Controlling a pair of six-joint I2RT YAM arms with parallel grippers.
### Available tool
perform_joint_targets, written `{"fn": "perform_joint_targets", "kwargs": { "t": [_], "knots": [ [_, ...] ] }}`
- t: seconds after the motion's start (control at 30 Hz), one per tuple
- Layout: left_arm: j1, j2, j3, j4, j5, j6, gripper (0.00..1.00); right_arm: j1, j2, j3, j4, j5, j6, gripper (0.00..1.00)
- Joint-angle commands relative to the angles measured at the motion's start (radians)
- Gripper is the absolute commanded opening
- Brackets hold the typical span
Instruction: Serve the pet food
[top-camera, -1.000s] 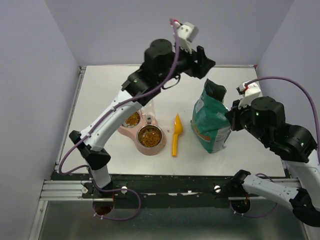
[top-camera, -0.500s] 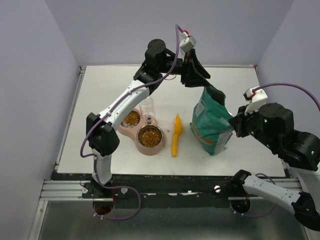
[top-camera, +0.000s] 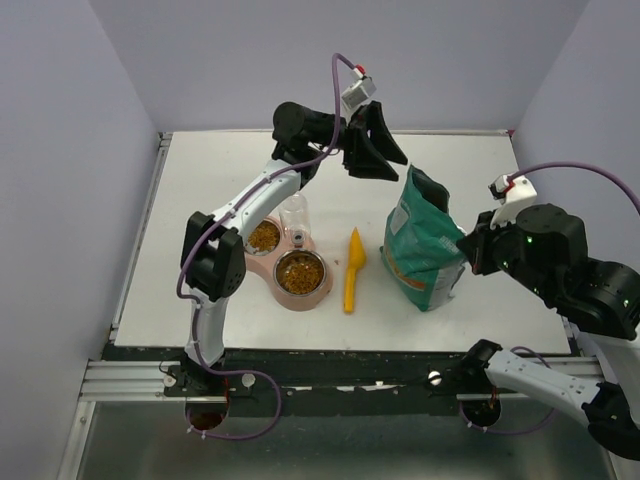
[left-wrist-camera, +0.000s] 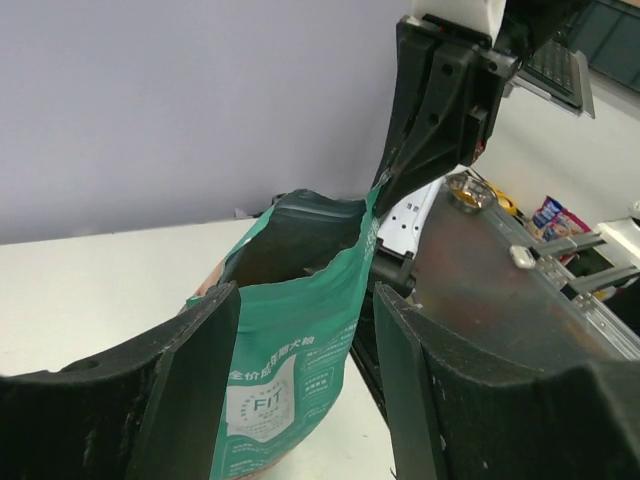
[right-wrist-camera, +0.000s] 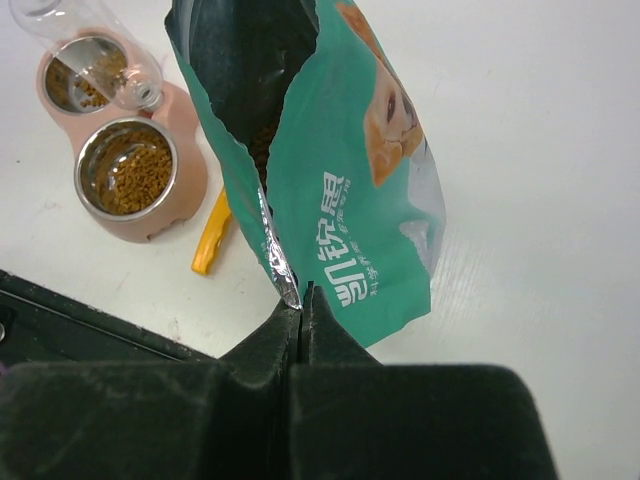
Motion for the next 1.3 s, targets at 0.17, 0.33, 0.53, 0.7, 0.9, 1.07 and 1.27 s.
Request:
{"fn": "perform_joint_targets", "kwargs": {
  "t": [0.17, 0.33, 0.53, 0.7, 0.9, 1.07, 1.27],
  "knots": [
    [-0.032, 0.101, 0.011, 0.14, -0.034, -0.007, 0.67, 0.005, -0.002, 0.031, -0.052, -0.031, 0.034, 0.0],
    [-0.007, 0.014, -0.084, -0.068, -0.102, 0.242, 0.66, 0.003, 0.007, 0.057, -0.069, -0.018, 0.025, 0.0],
    [-0.026, 0.047, 0.002, -0.204, -0.101, 0.322, 0.72, 0.005, -0.007, 0.043, -0.075, -0.024, 0.02, 0.0],
    [-0.069, 0.164, 0.091, 0.036, -0.081, 0.081, 0.75, 0.005, -0.007, 0.043, -0.08, -0.031, 0.022, 0.0],
    [-0.093, 0.221, 0.125, 0.085, -0.024, 0.004, 0.69, 0.005, -0.002, 0.061, -0.089, -0.033, 0.011, 0.0],
    [-0.095, 0.236, 0.086, 0.247, -0.029, -0.145, 0.55, 0.005, 0.002, 0.067, -0.091, -0.038, 0.011, 0.0],
    [-0.09, 0.192, 0.028, 0.263, -0.076, -0.127, 0.37, 0.003, -0.01, 0.064, -0.094, -0.007, 0.019, 0.0]
  ]
}}
